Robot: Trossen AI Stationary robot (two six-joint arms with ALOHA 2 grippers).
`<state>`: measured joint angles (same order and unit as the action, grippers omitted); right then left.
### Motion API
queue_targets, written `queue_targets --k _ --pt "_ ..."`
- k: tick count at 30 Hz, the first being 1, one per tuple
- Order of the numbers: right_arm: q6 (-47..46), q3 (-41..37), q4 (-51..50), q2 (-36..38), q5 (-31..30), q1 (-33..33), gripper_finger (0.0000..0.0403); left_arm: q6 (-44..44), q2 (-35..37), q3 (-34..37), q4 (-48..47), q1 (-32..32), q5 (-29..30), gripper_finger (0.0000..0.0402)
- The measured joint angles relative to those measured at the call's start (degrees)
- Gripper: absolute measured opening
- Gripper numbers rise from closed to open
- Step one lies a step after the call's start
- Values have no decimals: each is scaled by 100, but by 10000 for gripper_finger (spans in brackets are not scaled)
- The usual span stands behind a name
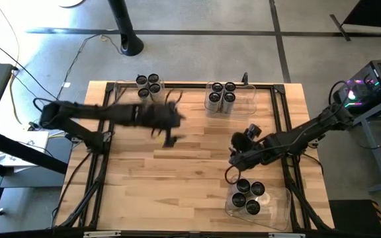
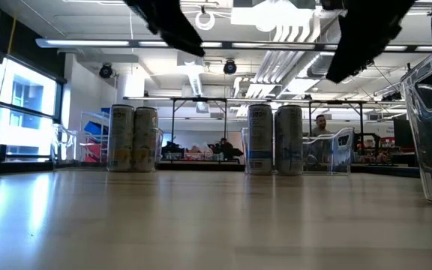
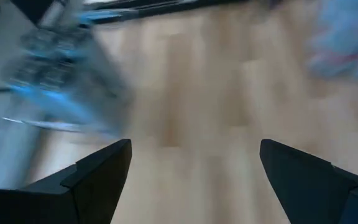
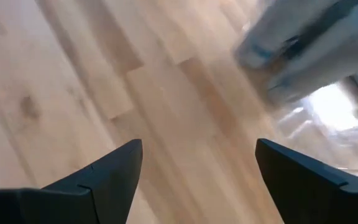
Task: Sort soda cans
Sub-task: Adjust the top center transparent bin
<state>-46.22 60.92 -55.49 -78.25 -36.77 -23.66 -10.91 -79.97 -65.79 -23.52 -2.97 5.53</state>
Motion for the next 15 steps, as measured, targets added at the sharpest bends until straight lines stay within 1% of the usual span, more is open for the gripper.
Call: queue_targets --k 2,3,6,7,8,11,13,15 --pt "149 -306 384 42 201 100 309 -784 -259 -309 -169 -487 -170 351" --pt "283 -417 542 61 372 204 308 -1006 -386 -346 -61 -740 -420 351" --pt "745 -559 750 78 769 637 302 -793 -850 -346 575 -1500 -1604 351" --pt "917 -525 717 80 844 778 298 -774 -982 -341 635 -1717 -1877 351" --pt "1089 -453 639 85 871 907 293 -774 -1105 -335 695 -1888 -2012 351" --pt "1712 -196 515 132 880 1240 281 -781 -1357 -335 921 -2224 -2007 351" --pt "2135 -50 502 178 866 1442 275 -717 -1457 -335 1085 -2312 -1858 351" --pt "2574 35 515 254 854 1604 271 -124 -1543 -335 1473 -2356 -1473 351"
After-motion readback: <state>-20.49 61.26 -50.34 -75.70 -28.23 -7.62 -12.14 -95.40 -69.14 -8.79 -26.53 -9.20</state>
